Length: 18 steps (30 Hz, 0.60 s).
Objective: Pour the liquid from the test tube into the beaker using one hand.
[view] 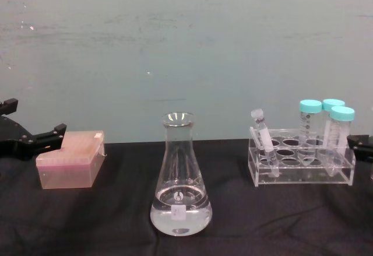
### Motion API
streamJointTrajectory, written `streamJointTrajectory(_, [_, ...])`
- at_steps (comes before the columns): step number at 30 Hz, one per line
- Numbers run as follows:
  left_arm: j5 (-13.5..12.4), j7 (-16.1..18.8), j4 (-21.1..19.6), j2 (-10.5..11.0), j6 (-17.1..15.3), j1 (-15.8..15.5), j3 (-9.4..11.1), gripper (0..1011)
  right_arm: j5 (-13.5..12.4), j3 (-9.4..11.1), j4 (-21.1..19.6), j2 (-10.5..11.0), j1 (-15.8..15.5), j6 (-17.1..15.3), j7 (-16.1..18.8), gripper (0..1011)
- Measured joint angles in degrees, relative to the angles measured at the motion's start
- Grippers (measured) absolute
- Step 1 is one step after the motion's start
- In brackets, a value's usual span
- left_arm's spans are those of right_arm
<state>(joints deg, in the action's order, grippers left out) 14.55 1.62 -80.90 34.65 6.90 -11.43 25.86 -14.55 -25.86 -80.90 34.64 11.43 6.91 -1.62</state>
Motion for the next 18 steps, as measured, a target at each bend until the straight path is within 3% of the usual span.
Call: streamJointTrajectory(18, [0.0,0.0,0.0,0.0,0.0,0.0,0.0,1000,0.0,0.0,0.0,0.0,0.0,0.0,0.0,1003])
